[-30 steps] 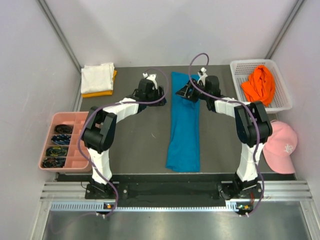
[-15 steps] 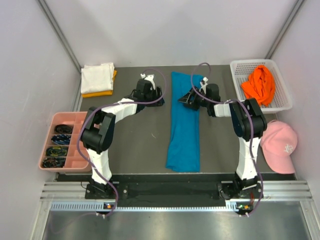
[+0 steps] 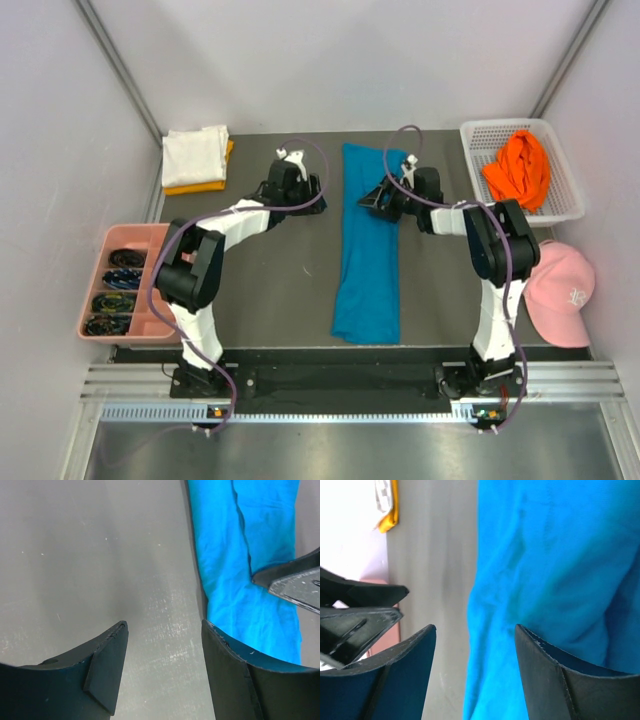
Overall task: Fold and stack the t-shirts
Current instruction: Grab the bottom of the folded rectangular tshirt with both arms
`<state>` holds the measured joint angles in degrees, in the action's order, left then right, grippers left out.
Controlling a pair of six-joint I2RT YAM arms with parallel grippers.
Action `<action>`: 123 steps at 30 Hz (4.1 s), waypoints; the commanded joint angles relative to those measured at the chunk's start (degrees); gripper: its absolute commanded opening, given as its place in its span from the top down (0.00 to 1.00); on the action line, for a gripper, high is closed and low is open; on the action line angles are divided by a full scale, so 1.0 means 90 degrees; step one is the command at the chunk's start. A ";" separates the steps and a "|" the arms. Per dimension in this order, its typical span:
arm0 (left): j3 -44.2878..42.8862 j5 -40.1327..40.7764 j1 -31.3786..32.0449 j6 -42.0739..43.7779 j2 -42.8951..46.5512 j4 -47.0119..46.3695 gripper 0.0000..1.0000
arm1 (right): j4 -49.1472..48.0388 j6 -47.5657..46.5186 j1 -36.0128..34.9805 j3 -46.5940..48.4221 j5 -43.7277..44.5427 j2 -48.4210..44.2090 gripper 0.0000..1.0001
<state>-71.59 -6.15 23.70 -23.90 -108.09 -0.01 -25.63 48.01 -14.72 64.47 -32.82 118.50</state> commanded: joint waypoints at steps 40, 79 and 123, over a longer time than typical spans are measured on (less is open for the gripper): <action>0.4439 0.0176 0.2248 -0.1572 0.4013 0.0480 0.36 | 0.6695 0.0446 -0.2034 -0.4750 0.3216 -0.9094 0.35; 0.5045 -0.0146 0.3772 -0.2637 0.3661 -0.0536 0.43 | 0.5396 0.1443 -0.3628 -0.5141 0.3402 -0.7678 0.48; 0.3688 0.0595 0.3763 -0.2003 0.3739 -0.0028 1.00 | 0.6441 0.1199 -0.3853 -0.4059 0.4447 -0.8431 1.00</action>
<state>-33.17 -5.82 57.47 -45.54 -76.93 -1.65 30.79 61.10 -48.64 22.70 2.72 42.17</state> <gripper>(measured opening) 0.022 0.010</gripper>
